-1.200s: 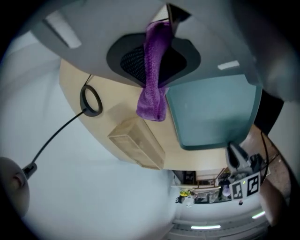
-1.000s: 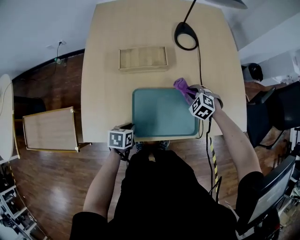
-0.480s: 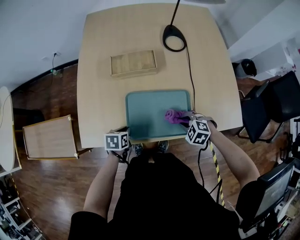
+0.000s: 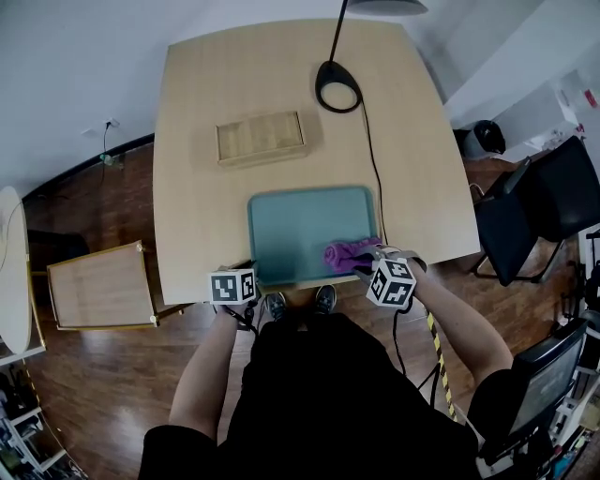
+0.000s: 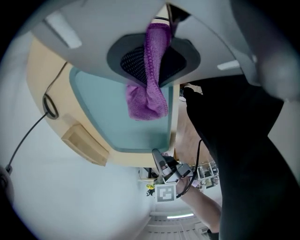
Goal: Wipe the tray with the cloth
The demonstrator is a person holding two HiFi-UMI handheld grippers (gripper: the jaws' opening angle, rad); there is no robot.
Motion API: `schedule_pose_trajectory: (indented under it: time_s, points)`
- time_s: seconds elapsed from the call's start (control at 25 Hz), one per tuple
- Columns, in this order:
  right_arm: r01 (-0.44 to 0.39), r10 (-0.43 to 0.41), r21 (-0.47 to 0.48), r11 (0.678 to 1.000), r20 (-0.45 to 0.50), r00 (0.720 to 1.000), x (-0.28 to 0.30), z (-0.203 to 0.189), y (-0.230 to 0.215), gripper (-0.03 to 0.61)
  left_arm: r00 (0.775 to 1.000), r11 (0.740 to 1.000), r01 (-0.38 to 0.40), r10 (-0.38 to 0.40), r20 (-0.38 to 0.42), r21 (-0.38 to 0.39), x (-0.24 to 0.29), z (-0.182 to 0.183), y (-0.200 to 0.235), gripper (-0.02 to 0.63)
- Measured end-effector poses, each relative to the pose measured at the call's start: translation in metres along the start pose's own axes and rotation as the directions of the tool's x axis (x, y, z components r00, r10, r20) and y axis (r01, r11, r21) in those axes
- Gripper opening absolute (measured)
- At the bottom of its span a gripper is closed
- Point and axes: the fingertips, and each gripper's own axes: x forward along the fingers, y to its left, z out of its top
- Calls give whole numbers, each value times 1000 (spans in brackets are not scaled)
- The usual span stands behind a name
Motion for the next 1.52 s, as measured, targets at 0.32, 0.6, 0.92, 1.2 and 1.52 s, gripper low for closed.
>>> schedule_pose_trajectory:
  time_s: [0.32,0.6,0.92,1.2,1.52]
  points:
    - [174,-174,15,985,11,985,-10,15,-89,55,1000,1000,7,-7,4,-1,0,0,-1,52]
    - [270,-270,56,961,8,963,-10,42,-186,55,1000,1000,9,-9,5,-8,-2,1,-4,52]
    - [226,-227,-16,974,-87,970,36,43,-181,57,1000,1000,17,-16,10,-10,-3,0,-3,52]
    - [112,-117,-51,992,-106,987,43,39,-122,55,1000,1000,25,-25,11,-19,-1,0,-2,52]
    - [-30,28,-20,999,-94,995,35,36,-33,56,999,1000,31,-31,10,-4,0,1,-1,52]
